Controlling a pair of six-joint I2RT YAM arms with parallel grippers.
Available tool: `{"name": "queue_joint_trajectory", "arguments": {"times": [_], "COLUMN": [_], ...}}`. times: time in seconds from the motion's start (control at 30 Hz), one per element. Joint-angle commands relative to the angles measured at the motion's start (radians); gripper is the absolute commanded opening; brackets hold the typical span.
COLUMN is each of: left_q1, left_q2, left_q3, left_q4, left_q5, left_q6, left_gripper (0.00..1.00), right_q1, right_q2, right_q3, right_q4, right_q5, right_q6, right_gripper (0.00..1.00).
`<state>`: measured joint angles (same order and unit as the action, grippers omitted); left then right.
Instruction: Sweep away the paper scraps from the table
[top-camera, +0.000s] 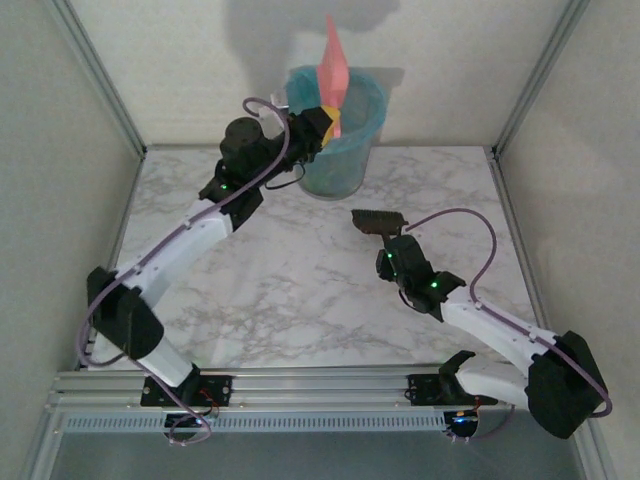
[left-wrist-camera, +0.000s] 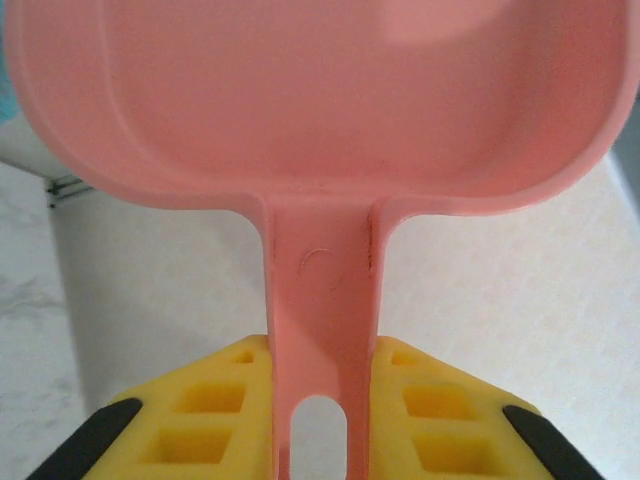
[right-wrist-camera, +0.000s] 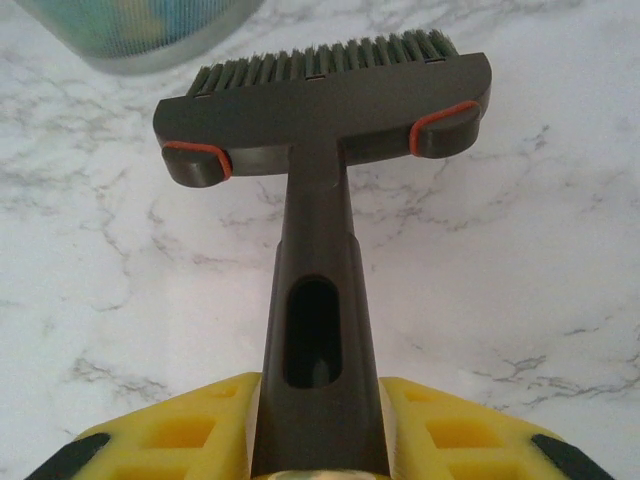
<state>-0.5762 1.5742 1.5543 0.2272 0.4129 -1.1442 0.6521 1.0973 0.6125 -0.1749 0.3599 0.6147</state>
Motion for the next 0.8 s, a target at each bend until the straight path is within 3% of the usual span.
{"name": "queue_joint_trajectory", "arguments": {"times": [0.0, 0.13, 0.33, 0.53, 0.77], "left_q1": [-0.071, -0.183, -0.347, -0.453, -0.518], "left_q2": [-0.073, -0.121, -0.221, -0.337, -0.339], "left_q3": [0.058, 0.048, -0.097, -0.255, -0.379], "left_q4": [-0.404, -0.651, -0.893, -1.056, -1.226], "left_q5": [-0.142, -0.348, -0.692, -0.850, -0.916], "left_q6": [0.326, 0.467, 0.520, 0.465, 0.283], "left_gripper": [0.00, 0.00, 0.00, 0.00, 0.00], "right_q1": [-0.002, -0.002, -0.001, 0.000, -0.001], "right_q2": [-0.063, -0.121, -0.226, -0.355, -0.454], "right_q3": [-0.026, -0.056, -0.102, -0.164, -0.245], "right_q4": [0.039, 0.046, 0.053, 0.083, 0.175], "right_q5": [0.053, 0.081, 0.123, 0.133, 0.069], "right_q6": [0.011, 0.024, 0.041, 0.039, -0.009], "right_gripper": [0.00, 0.00, 0.00, 0.00, 0.00]}}
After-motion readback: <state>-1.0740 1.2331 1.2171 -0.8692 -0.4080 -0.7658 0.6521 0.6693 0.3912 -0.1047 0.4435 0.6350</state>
